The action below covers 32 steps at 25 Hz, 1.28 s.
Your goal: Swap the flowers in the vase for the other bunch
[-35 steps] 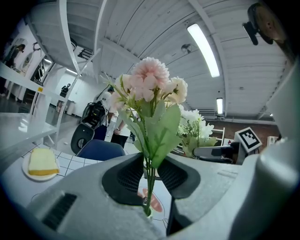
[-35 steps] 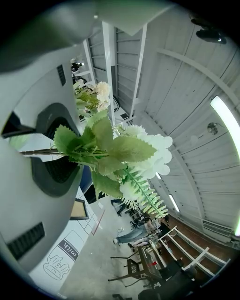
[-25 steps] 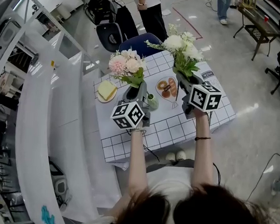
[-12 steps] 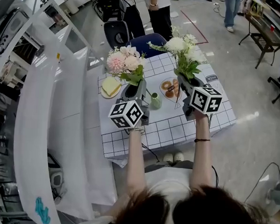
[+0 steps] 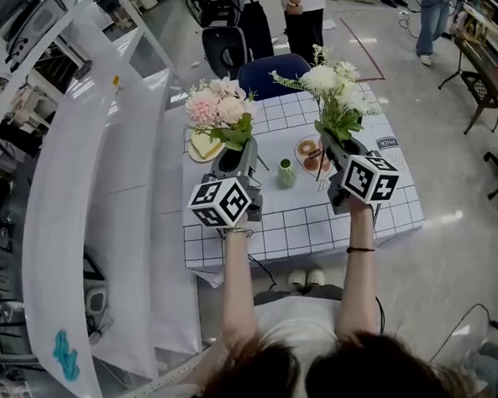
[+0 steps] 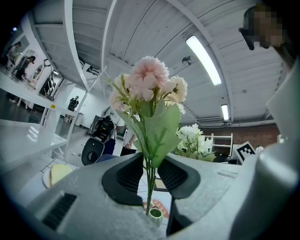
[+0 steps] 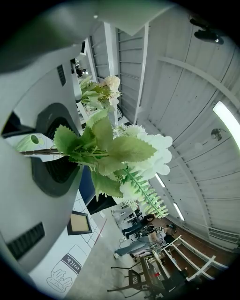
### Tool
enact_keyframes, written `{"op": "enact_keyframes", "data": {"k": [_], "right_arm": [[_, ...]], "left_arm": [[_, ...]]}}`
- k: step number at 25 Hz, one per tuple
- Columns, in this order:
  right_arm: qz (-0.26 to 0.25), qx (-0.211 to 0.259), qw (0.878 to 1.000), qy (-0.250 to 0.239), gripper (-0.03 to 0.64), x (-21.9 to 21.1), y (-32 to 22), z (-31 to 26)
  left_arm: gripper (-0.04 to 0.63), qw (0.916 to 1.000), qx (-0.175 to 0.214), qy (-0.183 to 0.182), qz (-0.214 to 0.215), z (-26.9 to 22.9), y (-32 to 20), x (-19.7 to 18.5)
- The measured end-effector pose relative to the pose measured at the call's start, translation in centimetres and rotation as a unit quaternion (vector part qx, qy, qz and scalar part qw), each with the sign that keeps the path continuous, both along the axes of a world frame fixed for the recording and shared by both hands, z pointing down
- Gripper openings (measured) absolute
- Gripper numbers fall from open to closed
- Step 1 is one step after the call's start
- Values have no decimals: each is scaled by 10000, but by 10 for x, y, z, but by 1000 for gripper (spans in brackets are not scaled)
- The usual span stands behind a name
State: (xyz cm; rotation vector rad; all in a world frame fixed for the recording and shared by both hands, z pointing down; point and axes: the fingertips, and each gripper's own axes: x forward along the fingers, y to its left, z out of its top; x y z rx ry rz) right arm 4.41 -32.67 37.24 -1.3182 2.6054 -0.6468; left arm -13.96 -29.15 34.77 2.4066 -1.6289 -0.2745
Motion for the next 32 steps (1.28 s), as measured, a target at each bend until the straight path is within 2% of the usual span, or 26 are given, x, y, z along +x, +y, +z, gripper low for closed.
{"op": "enact_keyframes", "data": {"k": [18, 28, 32], "right_arm": [[-174, -58, 9998, 65, 60, -6, 0, 5], [-357, -37, 9993, 129, 60, -18, 1, 7], [-407, -28, 9990, 155, 60, -20, 1, 8]], "left_arm": [[100, 9986, -60, 140, -502, 12, 23, -37], [86, 9981, -111, 43, -604, 18, 28, -44], [86, 9982, -126, -133, -572, 20, 29, -42]]}}
